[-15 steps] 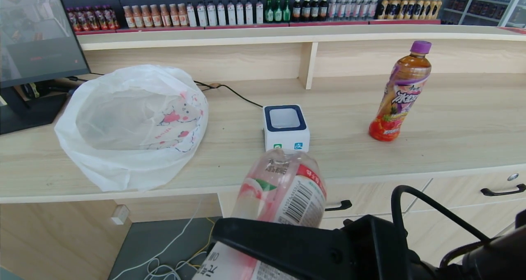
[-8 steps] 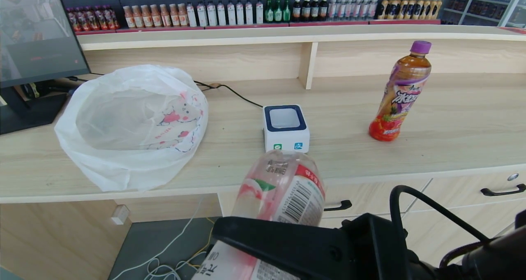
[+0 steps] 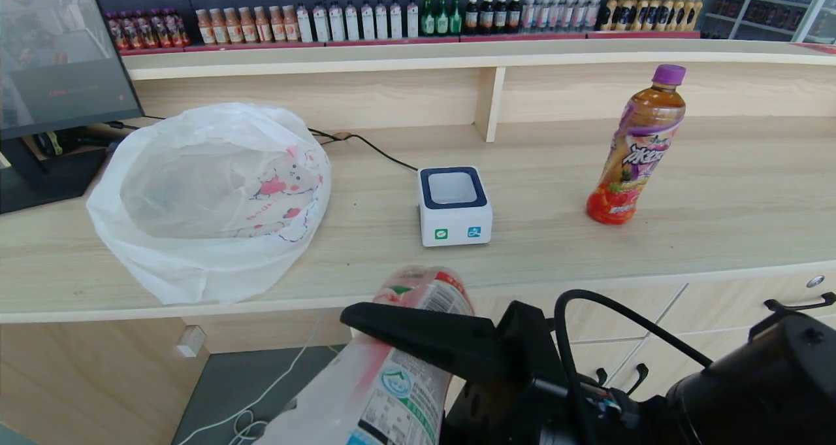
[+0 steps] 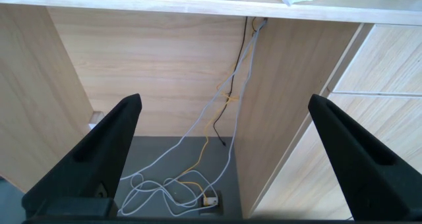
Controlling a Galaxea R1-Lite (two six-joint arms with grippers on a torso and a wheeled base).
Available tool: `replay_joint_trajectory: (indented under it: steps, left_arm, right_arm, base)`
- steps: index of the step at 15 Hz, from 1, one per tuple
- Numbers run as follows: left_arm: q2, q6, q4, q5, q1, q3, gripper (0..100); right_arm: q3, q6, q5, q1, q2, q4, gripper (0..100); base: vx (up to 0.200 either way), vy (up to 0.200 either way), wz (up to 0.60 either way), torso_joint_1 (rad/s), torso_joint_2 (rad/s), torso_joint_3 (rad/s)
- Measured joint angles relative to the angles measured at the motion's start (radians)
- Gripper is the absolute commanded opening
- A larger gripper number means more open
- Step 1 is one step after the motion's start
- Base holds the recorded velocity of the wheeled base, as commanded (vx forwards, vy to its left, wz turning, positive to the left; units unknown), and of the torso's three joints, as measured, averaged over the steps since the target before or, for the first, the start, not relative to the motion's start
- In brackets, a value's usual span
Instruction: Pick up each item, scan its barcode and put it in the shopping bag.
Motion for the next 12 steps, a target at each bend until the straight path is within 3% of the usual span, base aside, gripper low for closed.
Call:
replay_joint_trajectory:
  steps: [6,12]
  left_arm:
    - [0.0,0.0,0.0,0.0,0.0,0.0,100]
    - [0.0,0.0,0.0,0.0,0.0,0.0,100]
  right_arm:
    - [-0.012,0.396,-0.119,-0.01,0.003,-0.003,0]
    - [0.127,0.659,-0.173,-0.01,0.021,0.0,0]
  base:
    - [0.0,0.0,0.0,0.0,0.0,0.0]
    - [0.0,0.0,0.0,0.0,0.0,0.0]
